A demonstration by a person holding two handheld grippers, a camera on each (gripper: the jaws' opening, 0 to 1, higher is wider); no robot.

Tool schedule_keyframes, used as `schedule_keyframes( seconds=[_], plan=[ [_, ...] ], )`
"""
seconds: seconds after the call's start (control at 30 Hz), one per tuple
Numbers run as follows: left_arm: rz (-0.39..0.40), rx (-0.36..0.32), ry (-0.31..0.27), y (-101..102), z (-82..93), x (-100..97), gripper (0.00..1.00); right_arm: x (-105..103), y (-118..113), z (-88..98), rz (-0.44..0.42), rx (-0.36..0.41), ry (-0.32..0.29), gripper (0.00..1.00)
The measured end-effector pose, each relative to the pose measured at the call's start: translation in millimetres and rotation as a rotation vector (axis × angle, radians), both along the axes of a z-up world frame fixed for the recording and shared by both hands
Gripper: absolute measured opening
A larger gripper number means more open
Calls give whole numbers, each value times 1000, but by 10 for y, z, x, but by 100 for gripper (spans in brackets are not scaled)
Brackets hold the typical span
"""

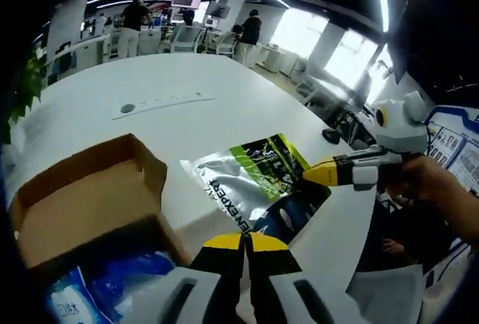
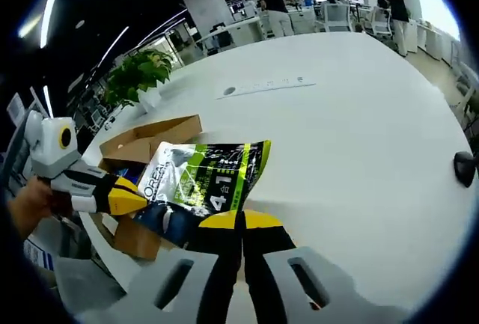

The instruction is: Operate the shoe box by opening the lid, removing the specified soft item, and placing it in the target area until the item is outside and the box remains undamaged.

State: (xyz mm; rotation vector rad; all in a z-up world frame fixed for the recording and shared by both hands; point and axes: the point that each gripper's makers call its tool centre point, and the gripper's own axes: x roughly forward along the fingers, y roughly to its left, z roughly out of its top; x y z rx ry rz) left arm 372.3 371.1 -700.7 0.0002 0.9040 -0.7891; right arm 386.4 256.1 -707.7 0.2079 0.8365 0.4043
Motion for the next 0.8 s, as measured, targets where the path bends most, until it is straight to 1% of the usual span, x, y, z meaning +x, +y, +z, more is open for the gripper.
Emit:
schedule_keyframes(
  seconds=[0.07, 0.17, 0.27, 0.3, 0.37, 0.43, 0.5, 0.67, 0.73, 0.77, 0.8],
  plan=[
    [-17, 20, -4, -16, -31, 21, 1, 32, -4, -49, 5, -15, 2, 0],
    [-29, 48, 8, -22, -92, 68, 1, 70, -7, -133, 15, -33, 16, 0],
    [-45, 95, 32, -6, -181, 99, 1, 92, 10, -187, 25, -44, 23, 0],
    [-55, 107, 30, -10, -196, 109, 1, 104, 11, -212, 30, -53, 23, 0],
    [-87, 133, 23, -27, -228, 125, 1, 121, 2, -260, 34, -67, 29, 0],
    [-120, 162, 32, -37, -270, 113, 1, 137, -7, -312, 36, -78, 38, 0],
    [-156, 208, 27, -33, -327, 121, 1, 151, -7, -354, 38, -81, 46, 0],
    [-228, 288, 20, -70, -451, 130, 2, 187, -9, -440, 45, -108, 56, 0],
    [-242, 303, 25, -93, -454, 127, 2, 208, -31, -480, 43, -123, 60, 0],
    [-260, 300, 18, -124, -458, 132, 2, 214, -53, -495, 43, -137, 60, 0],
    [-259, 299, 25, -135, -469, 141, 3, 224, -65, -511, 44, -141, 59, 0]
  ],
)
